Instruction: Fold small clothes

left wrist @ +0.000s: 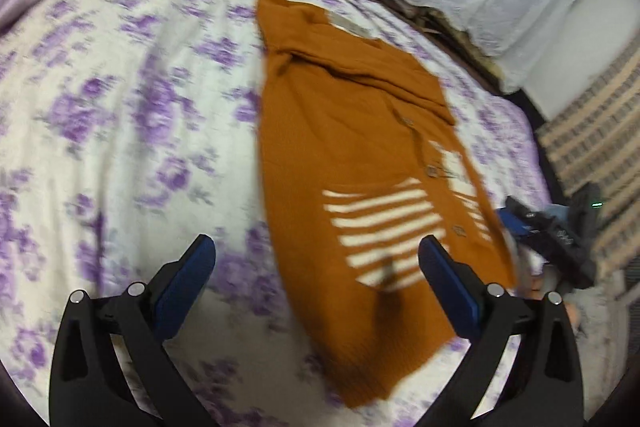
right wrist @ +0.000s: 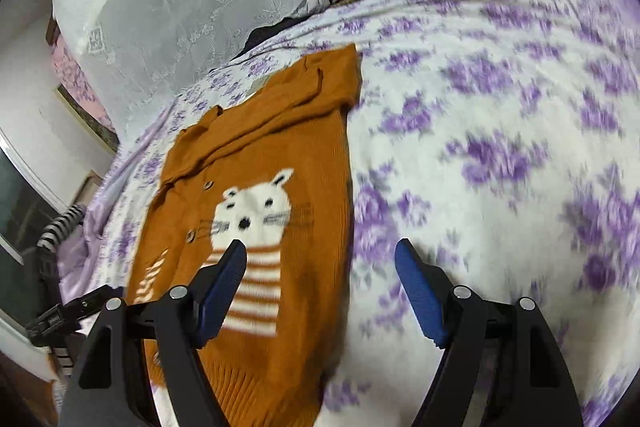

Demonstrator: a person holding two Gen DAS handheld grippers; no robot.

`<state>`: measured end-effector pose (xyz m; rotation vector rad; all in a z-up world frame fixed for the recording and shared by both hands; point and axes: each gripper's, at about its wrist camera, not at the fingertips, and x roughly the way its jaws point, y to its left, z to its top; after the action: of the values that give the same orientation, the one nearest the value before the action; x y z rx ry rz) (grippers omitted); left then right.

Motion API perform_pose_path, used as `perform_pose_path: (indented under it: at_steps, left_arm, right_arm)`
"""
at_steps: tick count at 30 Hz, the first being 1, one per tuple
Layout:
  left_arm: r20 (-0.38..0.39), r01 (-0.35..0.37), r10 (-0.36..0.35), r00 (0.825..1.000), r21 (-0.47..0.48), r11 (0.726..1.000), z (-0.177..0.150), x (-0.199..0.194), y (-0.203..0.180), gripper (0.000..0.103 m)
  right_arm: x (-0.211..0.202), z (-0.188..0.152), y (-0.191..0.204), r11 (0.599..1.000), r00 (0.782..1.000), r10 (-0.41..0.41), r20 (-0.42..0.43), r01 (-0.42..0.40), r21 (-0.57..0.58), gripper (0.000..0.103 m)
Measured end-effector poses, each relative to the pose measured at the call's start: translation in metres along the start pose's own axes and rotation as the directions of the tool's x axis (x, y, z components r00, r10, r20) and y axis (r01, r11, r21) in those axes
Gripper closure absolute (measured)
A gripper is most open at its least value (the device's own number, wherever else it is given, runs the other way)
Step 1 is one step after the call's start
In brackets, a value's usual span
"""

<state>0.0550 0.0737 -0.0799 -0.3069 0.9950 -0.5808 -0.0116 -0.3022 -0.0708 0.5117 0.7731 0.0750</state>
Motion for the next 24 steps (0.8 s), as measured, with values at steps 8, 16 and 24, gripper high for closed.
perform_pose_path:
  at_steps: [8,16,24]
  left_arm:
    - [-0.100,0.126,-0.128,0.987,-0.027,0.992,0.015,0.030,-0.003,0.005]
    - [-0.096,0.092,-0.089,0.991,0.020,0.996,0.010,0.033,-0.016,0.016]
    - [-0.089,0.037,-0.036,0.995,0.016,0.999,0.011,0.037,-0.012,0.032]
  right_arm:
    - [0.008,-0.008,0.000,0.990,0.988,0.136,-0.076,-0.133,0.046,0.027]
    - [0.026,-0.005,-0.003,0.967,0.962,0.238,-0.134,-0.221,0.130,0.067]
    - [0.026,-0.011,-0.007,0.960,0.955,0.257,-0.152,-0.234,0.152,0.069]
